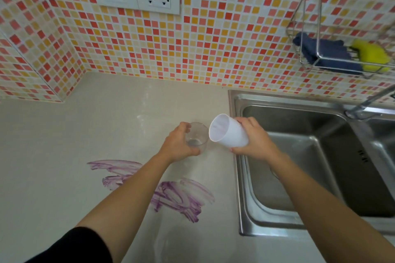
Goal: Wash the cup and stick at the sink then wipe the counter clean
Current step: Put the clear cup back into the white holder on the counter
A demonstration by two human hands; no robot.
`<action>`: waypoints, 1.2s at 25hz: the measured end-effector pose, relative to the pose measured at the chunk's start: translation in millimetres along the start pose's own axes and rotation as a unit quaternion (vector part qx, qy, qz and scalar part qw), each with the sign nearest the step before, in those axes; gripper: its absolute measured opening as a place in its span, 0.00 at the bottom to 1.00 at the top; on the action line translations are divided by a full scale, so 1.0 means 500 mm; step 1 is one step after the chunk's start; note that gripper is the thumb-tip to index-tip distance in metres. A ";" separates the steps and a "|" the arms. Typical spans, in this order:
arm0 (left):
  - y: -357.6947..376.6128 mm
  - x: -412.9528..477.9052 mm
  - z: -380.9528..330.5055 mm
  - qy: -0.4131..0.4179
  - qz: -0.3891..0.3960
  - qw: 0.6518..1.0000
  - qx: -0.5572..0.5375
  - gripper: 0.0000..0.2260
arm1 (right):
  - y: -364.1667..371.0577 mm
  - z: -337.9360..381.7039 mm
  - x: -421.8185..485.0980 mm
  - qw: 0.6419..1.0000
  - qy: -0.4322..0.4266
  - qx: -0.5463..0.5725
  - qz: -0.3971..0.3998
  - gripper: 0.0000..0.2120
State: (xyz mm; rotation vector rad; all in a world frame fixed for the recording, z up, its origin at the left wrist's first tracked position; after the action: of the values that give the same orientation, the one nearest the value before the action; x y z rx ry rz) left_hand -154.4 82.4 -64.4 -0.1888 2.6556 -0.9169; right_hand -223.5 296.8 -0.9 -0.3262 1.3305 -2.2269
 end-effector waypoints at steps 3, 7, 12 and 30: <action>0.001 -0.003 0.002 0.005 -0.003 1.000 -0.012 0.38 | -0.021 0.035 0.016 0.997 -0.023 -0.077 0.020 0.41; 0.002 -0.005 -0.002 0.009 -0.003 1.000 -0.012 0.38 | -0.064 0.056 0.043 0.986 -0.027 -0.160 0.042 0.43; 0.004 -0.003 -0.012 0.020 0.001 1.000 -0.008 0.38 | -0.043 0.098 0.053 0.972 -0.084 -0.196 0.096 0.45; 0.015 -0.022 -0.002 -0.002 -0.025 0.988 -0.154 0.34 | -0.036 0.156 0.090 0.977 -0.001 0.169 0.127 0.40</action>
State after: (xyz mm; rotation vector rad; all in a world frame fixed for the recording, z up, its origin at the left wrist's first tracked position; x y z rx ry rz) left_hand -144.6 91.2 -65.3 -0.3284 2.7877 -0.5134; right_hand -231.3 220.9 50.0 -0.0310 0.9100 -2.1798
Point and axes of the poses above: each hand's wrist, its own x-axis towards the middle knuckle, its own y-axis out of the palm, z = x × y, the point moved 6 cm from there along x, towards the middle knuckle, and after that the axes turned 2 degrees about -y, right-handed, at the moved point
